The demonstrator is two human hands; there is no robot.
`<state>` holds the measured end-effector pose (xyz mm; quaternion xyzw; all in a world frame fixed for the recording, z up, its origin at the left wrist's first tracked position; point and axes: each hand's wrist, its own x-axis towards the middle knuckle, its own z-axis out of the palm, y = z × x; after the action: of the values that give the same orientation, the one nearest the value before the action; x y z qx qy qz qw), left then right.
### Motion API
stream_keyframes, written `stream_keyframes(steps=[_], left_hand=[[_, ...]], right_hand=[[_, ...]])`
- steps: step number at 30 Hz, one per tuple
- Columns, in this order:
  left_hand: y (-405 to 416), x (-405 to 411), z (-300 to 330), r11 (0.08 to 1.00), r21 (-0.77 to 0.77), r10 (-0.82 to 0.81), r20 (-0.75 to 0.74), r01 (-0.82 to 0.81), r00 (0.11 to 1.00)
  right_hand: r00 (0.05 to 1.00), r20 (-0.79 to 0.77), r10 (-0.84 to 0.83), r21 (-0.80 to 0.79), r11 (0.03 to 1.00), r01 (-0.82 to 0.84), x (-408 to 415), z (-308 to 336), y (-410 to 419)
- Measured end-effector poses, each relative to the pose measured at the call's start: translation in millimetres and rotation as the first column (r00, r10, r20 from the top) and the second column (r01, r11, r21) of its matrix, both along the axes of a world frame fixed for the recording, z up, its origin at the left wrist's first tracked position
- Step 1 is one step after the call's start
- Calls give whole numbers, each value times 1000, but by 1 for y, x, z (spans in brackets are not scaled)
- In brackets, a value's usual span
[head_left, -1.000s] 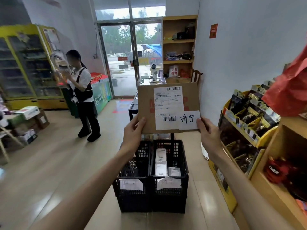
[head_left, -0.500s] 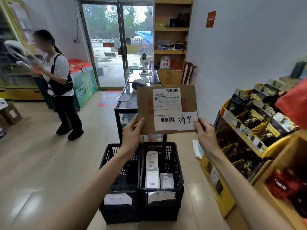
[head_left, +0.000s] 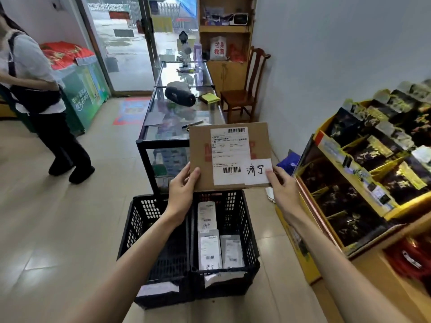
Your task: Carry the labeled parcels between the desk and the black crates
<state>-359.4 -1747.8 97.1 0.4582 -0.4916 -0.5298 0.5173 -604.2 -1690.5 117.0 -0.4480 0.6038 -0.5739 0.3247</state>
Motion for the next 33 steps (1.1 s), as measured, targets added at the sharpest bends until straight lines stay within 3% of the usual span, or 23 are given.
stream_keyframes(steps=[19, 33], left_hand=[[-160, -103, -74, 957, 249, 114, 145, -148, 983], [-193, -89, -208, 886, 431, 90, 204, -172, 975]], right_hand=[[984, 31, 177, 210, 961, -180, -114, -104, -201], [989, 94, 116, 405, 903, -144, -97, -243, -230]])
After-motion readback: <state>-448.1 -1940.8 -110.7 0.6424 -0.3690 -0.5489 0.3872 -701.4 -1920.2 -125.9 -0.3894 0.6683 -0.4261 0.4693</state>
